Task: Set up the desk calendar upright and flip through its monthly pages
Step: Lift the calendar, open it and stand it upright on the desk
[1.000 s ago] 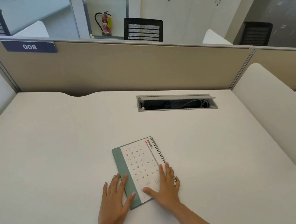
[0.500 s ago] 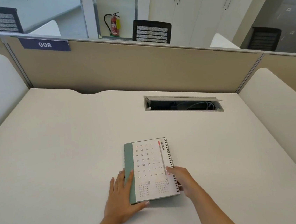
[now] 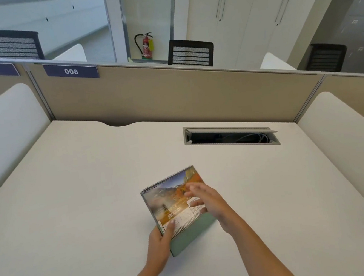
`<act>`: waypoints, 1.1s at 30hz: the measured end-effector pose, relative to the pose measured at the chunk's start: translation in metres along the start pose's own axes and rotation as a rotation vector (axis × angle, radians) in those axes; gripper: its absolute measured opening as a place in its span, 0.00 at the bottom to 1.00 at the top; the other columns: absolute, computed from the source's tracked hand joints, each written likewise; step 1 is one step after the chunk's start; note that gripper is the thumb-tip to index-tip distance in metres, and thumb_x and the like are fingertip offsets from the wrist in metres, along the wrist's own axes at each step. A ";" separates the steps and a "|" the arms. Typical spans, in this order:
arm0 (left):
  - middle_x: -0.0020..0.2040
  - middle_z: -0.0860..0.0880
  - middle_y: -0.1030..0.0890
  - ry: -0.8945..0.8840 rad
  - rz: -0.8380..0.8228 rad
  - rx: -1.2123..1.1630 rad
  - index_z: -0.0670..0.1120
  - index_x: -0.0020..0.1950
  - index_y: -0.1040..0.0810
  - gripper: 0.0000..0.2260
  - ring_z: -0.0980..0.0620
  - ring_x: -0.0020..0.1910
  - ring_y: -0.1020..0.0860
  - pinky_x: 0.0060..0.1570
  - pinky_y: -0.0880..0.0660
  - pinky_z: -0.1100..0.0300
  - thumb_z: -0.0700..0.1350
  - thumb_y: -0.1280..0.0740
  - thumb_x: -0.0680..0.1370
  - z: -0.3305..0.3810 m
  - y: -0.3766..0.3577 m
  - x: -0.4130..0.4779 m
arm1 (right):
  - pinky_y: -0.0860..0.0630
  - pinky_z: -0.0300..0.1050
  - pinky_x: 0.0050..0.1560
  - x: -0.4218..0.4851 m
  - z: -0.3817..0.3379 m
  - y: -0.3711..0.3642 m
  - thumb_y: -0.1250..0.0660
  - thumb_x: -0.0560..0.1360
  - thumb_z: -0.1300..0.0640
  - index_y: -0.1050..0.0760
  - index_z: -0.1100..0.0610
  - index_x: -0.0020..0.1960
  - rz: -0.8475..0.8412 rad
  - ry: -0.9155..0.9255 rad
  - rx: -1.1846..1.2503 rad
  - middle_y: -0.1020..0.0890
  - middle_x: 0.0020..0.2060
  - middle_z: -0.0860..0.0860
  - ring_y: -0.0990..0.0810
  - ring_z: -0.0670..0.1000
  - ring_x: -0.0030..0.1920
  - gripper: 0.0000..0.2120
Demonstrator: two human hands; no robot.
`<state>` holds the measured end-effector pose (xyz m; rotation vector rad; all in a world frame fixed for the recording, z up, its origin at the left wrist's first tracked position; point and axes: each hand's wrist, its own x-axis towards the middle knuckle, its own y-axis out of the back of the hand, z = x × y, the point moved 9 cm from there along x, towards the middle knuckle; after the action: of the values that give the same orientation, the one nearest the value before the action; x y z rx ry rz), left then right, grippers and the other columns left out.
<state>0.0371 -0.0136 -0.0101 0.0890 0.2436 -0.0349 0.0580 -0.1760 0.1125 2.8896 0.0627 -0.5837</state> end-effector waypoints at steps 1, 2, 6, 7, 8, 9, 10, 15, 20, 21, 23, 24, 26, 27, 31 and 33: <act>0.50 0.52 0.15 0.022 0.021 -0.026 0.49 0.57 0.20 0.16 0.57 0.47 0.16 0.40 0.22 0.67 0.57 0.35 0.75 -0.001 0.005 0.002 | 0.29 0.40 0.46 0.003 0.007 -0.002 0.40 0.79 0.44 0.26 0.45 0.63 0.011 -0.010 -0.014 0.18 0.56 0.45 0.20 0.45 0.48 0.15; 0.51 0.53 0.15 0.038 0.026 -0.024 0.48 0.58 0.21 0.14 0.58 0.47 0.17 0.40 0.22 0.69 0.54 0.35 0.77 -0.002 0.011 0.004 | 0.29 0.40 0.47 0.006 0.015 -0.004 0.39 0.79 0.45 0.25 0.46 0.63 0.025 -0.027 -0.023 0.20 0.58 0.45 0.21 0.45 0.50 0.15; 0.52 0.51 0.17 0.090 0.000 0.152 0.48 0.59 0.24 0.14 0.56 0.47 0.18 0.38 0.23 0.66 0.53 0.35 0.77 -0.014 0.036 0.011 | 0.31 0.44 0.56 0.018 0.066 0.001 0.34 0.77 0.48 0.27 0.48 0.64 0.108 -0.130 -0.031 0.25 0.66 0.50 0.26 0.50 0.63 0.16; 0.52 0.49 0.17 0.096 0.030 0.218 0.48 0.58 0.25 0.14 0.55 0.46 0.19 0.39 0.24 0.63 0.54 0.34 0.77 -0.015 0.047 0.013 | 0.31 0.46 0.59 0.021 0.080 0.006 0.34 0.77 0.48 0.29 0.48 0.66 0.155 -0.162 -0.049 0.28 0.67 0.51 0.28 0.52 0.65 0.19; 0.51 0.48 0.17 0.099 0.082 0.282 0.47 0.59 0.26 0.14 0.53 0.44 0.20 0.39 0.25 0.61 0.53 0.34 0.77 -0.016 0.059 0.016 | 0.31 0.49 0.62 0.022 0.094 0.013 0.33 0.76 0.47 0.32 0.49 0.69 0.220 -0.199 -0.089 0.30 0.69 0.53 0.30 0.53 0.67 0.22; 0.52 0.47 0.17 0.103 0.141 0.343 0.46 0.60 0.27 0.15 0.51 0.44 0.20 0.40 0.26 0.58 0.52 0.34 0.78 -0.016 0.072 0.019 | 0.31 0.52 0.64 0.022 0.107 0.021 0.32 0.75 0.46 0.35 0.49 0.71 0.294 -0.242 -0.150 0.32 0.70 0.54 0.32 0.56 0.69 0.27; 0.53 0.45 0.17 0.106 0.188 0.390 0.45 0.62 0.28 0.16 0.48 0.46 0.20 0.42 0.27 0.57 0.49 0.34 0.78 -0.015 0.083 0.021 | 0.32 0.54 0.66 0.019 0.118 0.028 0.32 0.74 0.46 0.38 0.49 0.73 0.361 -0.287 -0.222 0.33 0.71 0.54 0.34 0.57 0.70 0.30; 0.59 0.42 0.19 0.103 0.182 0.400 0.42 0.64 0.28 0.18 0.42 0.56 0.22 0.57 0.25 0.48 0.45 0.31 0.76 -0.013 0.093 0.029 | 0.34 0.56 0.67 0.014 0.146 0.038 0.32 0.73 0.47 0.43 0.51 0.77 0.429 -0.307 -0.447 0.38 0.75 0.52 0.37 0.58 0.72 0.36; 0.64 0.39 0.29 0.154 0.152 0.549 0.46 0.68 0.29 0.23 0.38 0.64 0.32 0.63 0.34 0.49 0.50 0.31 0.75 -0.016 0.092 0.022 | 0.33 0.54 0.69 0.014 0.146 0.017 0.32 0.75 0.54 0.38 0.52 0.74 0.356 -0.218 -0.265 0.35 0.71 0.53 0.31 0.56 0.68 0.30; 0.64 0.39 0.32 0.166 0.152 0.539 0.47 0.68 0.29 0.23 0.38 0.64 0.33 0.63 0.35 0.49 0.50 0.31 0.75 -0.016 0.093 0.020 | 0.32 0.53 0.69 0.013 0.145 0.013 0.32 0.75 0.56 0.36 0.52 0.73 0.348 -0.203 -0.237 0.33 0.70 0.53 0.30 0.55 0.67 0.29; 0.65 0.40 0.34 0.175 0.136 0.501 0.48 0.70 0.30 0.24 0.38 0.64 0.35 0.64 0.36 0.49 0.50 0.32 0.75 -0.016 0.093 0.019 | 0.31 0.52 0.68 0.009 0.145 0.007 0.32 0.75 0.57 0.34 0.51 0.72 0.357 -0.194 -0.223 0.31 0.67 0.53 0.29 0.55 0.65 0.27; 0.65 0.40 0.34 0.179 0.125 0.478 0.48 0.70 0.31 0.24 0.38 0.64 0.35 0.65 0.37 0.49 0.50 0.32 0.76 -0.017 0.094 0.019 | 0.30 0.51 0.67 0.008 0.146 0.005 0.32 0.75 0.57 0.33 0.51 0.72 0.366 -0.192 -0.210 0.31 0.65 0.52 0.28 0.54 0.64 0.27; 0.64 0.40 0.33 0.187 0.106 0.425 0.48 0.71 0.31 0.23 0.39 0.65 0.34 0.66 0.37 0.48 0.49 0.33 0.76 -0.017 0.096 0.019 | 0.29 0.48 0.65 0.006 0.147 0.004 0.32 0.75 0.57 0.33 0.50 0.71 0.379 -0.185 -0.176 0.30 0.62 0.50 0.28 0.52 0.62 0.26; 0.64 0.40 0.32 0.197 0.101 0.384 0.48 0.71 0.31 0.23 0.39 0.64 0.32 0.66 0.36 0.48 0.49 0.33 0.77 -0.018 0.097 0.019 | 0.29 0.47 0.63 0.006 0.148 0.005 0.32 0.75 0.58 0.32 0.50 0.71 0.385 -0.182 -0.163 0.31 0.61 0.49 0.28 0.52 0.60 0.25; 0.58 0.44 0.27 0.228 0.114 0.205 0.45 0.68 0.27 0.19 0.48 0.51 0.25 0.57 0.28 0.54 0.45 0.33 0.77 -0.019 0.101 0.022 | 0.27 0.49 0.62 0.013 0.148 0.010 0.33 0.76 0.57 0.29 0.52 0.68 0.419 -0.186 -0.107 0.27 0.62 0.53 0.25 0.52 0.58 0.21; 0.49 0.49 0.22 0.235 0.148 0.159 0.43 0.64 0.25 0.16 0.54 0.44 0.24 0.44 0.28 0.60 0.44 0.34 0.77 -0.019 0.105 0.025 | 0.27 0.49 0.62 0.017 0.147 0.012 0.33 0.76 0.55 0.29 0.53 0.68 0.451 -0.205 -0.091 0.28 0.60 0.53 0.25 0.53 0.59 0.21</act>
<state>0.0614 0.0916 -0.0254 0.2695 0.4685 0.1038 0.0186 -0.2168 -0.0252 2.6090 -0.5584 -0.7544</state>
